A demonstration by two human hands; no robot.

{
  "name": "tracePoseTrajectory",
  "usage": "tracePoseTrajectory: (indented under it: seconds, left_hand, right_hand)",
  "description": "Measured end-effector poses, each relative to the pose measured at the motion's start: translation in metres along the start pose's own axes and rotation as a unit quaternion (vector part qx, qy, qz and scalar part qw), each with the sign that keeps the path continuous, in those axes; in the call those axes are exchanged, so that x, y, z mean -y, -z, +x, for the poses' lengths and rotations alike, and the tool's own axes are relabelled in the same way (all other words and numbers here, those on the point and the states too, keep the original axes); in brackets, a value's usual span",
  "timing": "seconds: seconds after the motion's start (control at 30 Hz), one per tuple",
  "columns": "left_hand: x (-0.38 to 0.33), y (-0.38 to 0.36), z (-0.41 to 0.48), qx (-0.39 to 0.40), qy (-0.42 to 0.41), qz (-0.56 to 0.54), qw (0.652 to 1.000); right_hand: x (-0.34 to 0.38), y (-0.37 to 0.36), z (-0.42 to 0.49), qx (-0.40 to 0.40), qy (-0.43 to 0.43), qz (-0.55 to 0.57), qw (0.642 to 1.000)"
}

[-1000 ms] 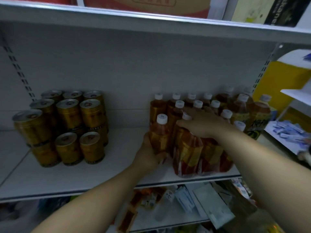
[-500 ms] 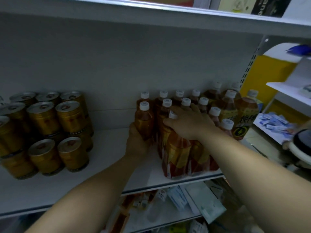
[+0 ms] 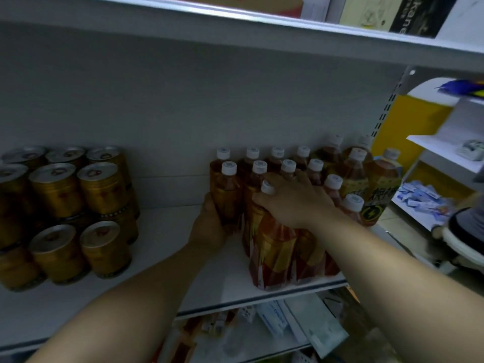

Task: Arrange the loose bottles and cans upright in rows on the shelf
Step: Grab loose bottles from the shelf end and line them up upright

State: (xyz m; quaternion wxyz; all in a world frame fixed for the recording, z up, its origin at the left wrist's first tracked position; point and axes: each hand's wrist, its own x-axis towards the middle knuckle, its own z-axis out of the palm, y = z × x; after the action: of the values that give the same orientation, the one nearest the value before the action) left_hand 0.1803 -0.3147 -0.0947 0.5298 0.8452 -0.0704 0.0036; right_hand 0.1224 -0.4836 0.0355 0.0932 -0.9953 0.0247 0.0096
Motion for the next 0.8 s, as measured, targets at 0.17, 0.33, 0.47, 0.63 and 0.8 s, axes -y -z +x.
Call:
tracePoseTrajectory:
  seconds: [0.17,0.33,0.47,0.63,0.8]
  left_hand:
    - [-0.01,0.013,0.001,0.067,0.005,0.006,0.998]
    - [-0.022,0.043,-0.012,0.112,-0.018,0.052,0.992]
    - [-0.041,0.085,-0.039,0.131,0.03,0.169,0.976]
    - [-0.07,0.139,-0.076,0.117,0.007,0.238,0.964]
    - [-0.074,0.206,-0.12,0.082,-0.022,0.281,0.956]
  right_hand:
    - [0.0,0.002,0.0,0.009,-0.001,-0.014,1.0]
    - [-0.001,0.003,0.0,0.028,-0.009,0.007,1.0]
    - [0.004,0.014,-0.004,0.064,-0.007,0.001,0.998]
    - [0.033,0.036,-0.021,-0.001,0.036,0.009,0.999]
    - [0.116,0.03,-0.026,-0.01,0.104,0.003,0.995]
